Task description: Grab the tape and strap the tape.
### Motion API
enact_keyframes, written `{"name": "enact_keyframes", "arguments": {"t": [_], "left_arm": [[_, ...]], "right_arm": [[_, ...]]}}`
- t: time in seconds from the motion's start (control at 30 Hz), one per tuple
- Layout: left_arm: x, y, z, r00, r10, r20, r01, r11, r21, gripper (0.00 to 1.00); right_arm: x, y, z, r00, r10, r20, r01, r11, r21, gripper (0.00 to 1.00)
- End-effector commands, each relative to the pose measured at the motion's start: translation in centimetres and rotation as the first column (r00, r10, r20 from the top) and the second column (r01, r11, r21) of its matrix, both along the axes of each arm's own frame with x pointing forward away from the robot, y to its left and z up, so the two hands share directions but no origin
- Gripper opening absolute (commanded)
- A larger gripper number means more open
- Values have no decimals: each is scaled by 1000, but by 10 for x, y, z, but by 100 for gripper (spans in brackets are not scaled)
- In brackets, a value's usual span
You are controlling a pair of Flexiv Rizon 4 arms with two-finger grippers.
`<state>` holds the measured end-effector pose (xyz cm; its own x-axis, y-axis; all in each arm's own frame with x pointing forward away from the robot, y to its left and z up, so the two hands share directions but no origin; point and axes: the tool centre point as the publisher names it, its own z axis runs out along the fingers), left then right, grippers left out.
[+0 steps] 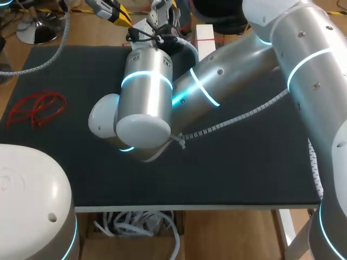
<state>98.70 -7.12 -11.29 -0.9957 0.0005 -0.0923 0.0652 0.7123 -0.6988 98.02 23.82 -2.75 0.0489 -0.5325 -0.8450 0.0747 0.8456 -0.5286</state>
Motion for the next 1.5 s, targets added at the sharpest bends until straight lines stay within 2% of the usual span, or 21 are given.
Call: {"name": "enact_keyframes", "arguments": {"t": [0.03,0.97,1.23,1.5], "left_arm": [[0,0,0,1000,0,-1,0,1000,3,0],[0,0,0,1000,0,-1,0,1000,3,0],[0,0,0,1000,0,-1,0,1000,3,0],[0,0,0,1000,0,-1,0,1000,3,0]], "right_arm": [[-3,0,5,1000,8,-22,-7,1000,28,0],[-4,0,6,1000,4,-24,-3,1000,26,0],[-13,-2,15,1000,-31,6,31,999,-43,0],[-14,7,9,998,-48,45,53,993,-108,0]]}}
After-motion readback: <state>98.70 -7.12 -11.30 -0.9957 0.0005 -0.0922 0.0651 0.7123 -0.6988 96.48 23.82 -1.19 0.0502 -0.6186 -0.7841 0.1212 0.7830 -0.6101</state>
